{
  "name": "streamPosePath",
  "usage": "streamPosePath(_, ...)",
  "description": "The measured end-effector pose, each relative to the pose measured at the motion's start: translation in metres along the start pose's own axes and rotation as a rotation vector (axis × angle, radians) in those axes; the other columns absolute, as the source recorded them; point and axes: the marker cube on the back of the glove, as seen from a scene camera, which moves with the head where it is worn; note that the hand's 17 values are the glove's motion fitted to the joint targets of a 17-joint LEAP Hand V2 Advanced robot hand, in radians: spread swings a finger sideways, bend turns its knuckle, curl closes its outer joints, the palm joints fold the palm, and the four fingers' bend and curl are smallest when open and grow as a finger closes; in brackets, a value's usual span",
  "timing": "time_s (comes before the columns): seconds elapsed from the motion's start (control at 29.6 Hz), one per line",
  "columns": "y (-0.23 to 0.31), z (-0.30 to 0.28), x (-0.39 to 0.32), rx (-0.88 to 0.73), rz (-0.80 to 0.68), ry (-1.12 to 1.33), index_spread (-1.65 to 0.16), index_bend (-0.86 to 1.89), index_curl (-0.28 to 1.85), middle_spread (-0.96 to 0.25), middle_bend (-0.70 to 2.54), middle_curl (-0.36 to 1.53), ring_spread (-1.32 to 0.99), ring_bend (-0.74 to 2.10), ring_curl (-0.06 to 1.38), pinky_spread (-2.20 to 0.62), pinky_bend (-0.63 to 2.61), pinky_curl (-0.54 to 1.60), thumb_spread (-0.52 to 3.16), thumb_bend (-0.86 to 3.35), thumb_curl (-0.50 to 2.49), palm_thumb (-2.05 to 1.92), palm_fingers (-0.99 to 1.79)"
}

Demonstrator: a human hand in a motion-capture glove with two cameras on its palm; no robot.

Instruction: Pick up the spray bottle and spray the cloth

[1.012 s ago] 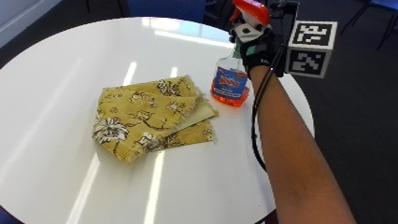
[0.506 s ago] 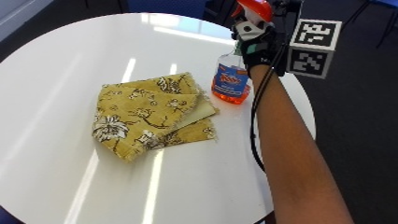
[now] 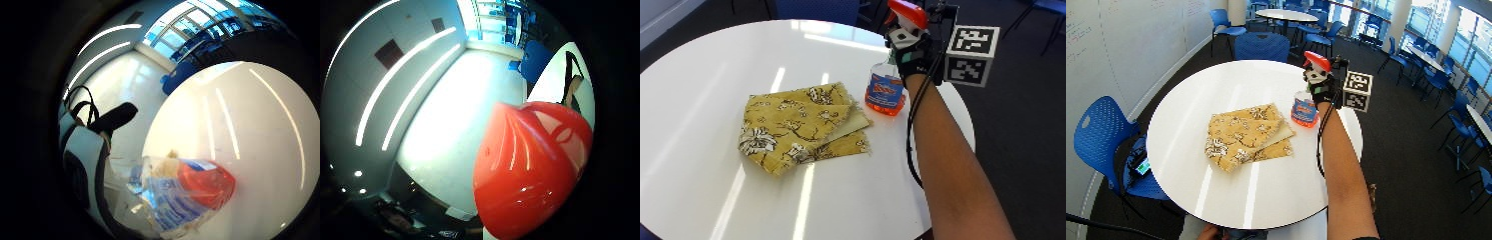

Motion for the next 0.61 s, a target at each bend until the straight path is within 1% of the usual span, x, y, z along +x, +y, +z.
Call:
streamPosePath(0.27, 0.005, 0.002, 0.012, -0.054, 0.033, 0.016, -0.31, 0.18, 0.51, -0.24, 0.55, 0.5, -0.22, 0.62, 0.46, -0.31, 0.46, 0.39, 0.33, -0.03, 0.74, 0.95, 1.36)
streamPosePath(0.61, 0.003, -0.003, 0.006, -0.103, -0.025, 0.151, -0.31, 0.18, 0.51, -0.23, 0.55, 0.5, -0.21, 0.62, 0.46, -0.3, 0.47, 0.4, 0.34, -0.03, 0.75, 0.97, 1.34)
